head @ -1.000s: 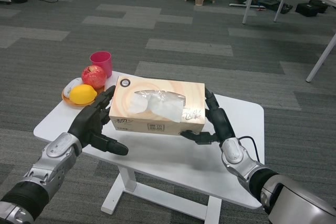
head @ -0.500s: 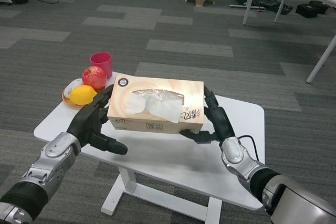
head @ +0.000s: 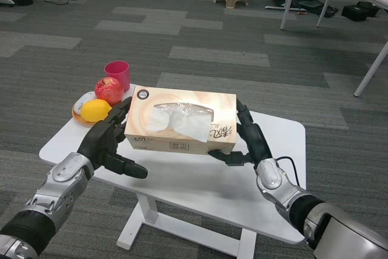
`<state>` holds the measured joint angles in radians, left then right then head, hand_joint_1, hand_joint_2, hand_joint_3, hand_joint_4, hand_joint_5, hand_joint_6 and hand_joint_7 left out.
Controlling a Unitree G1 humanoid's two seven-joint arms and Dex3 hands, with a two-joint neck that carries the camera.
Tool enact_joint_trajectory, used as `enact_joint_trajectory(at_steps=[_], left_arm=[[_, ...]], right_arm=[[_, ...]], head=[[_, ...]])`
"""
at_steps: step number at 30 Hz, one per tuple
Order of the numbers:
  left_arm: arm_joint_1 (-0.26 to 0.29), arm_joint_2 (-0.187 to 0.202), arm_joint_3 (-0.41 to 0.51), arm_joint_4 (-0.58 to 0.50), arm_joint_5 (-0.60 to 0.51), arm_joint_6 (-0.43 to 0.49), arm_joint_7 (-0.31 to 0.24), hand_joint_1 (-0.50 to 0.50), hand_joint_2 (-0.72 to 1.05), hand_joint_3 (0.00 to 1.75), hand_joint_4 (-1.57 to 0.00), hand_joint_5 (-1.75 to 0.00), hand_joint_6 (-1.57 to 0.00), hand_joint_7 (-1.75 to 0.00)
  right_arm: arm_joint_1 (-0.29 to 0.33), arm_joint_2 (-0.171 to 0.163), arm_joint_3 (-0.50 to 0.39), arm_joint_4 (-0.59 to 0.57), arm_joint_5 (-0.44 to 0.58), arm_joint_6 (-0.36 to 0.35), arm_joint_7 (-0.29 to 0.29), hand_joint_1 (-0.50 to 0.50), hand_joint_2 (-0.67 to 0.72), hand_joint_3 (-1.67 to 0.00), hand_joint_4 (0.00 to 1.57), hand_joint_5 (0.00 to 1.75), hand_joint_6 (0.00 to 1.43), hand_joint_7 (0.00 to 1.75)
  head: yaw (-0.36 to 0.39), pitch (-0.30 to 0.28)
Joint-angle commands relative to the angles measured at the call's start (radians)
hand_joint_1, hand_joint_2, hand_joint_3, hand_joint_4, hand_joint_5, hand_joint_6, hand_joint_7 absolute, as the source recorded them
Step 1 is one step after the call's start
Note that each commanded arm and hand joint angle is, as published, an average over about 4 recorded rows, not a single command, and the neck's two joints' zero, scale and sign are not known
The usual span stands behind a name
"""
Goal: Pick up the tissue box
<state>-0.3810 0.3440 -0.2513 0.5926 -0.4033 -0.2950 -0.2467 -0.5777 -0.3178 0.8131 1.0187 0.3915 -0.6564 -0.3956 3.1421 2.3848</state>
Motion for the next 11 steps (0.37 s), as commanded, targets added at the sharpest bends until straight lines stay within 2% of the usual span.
enact_joint_trajectory(at_steps=[1,11], left_arm=[[-0.018,-0.045,-0.029,-0.053,0.011,-0.016,-0.047,0.50,-0.02,0.00,0.00,-0.82,0.00,-0.14],[-0.018,-0.045,-0.028,-0.054,0.012,-0.013,-0.046,0.50,-0.02,0.00,0.00,-0.82,0.00,-0.14]], right_arm=[[-0.013,0.043,0.028,-0.051,-0.029,-0.032,0.046,-0.44,-0.54,-0.48,0.34,0.27,0.34,0.49],[-0.013,0.043,0.026,-0.052,-0.029,-0.032,0.046,-0.46,-0.54,-0.48,0.34,0.29,0.34,0.49]], head=[[0.000,0.000],[0.004,-0.004]])
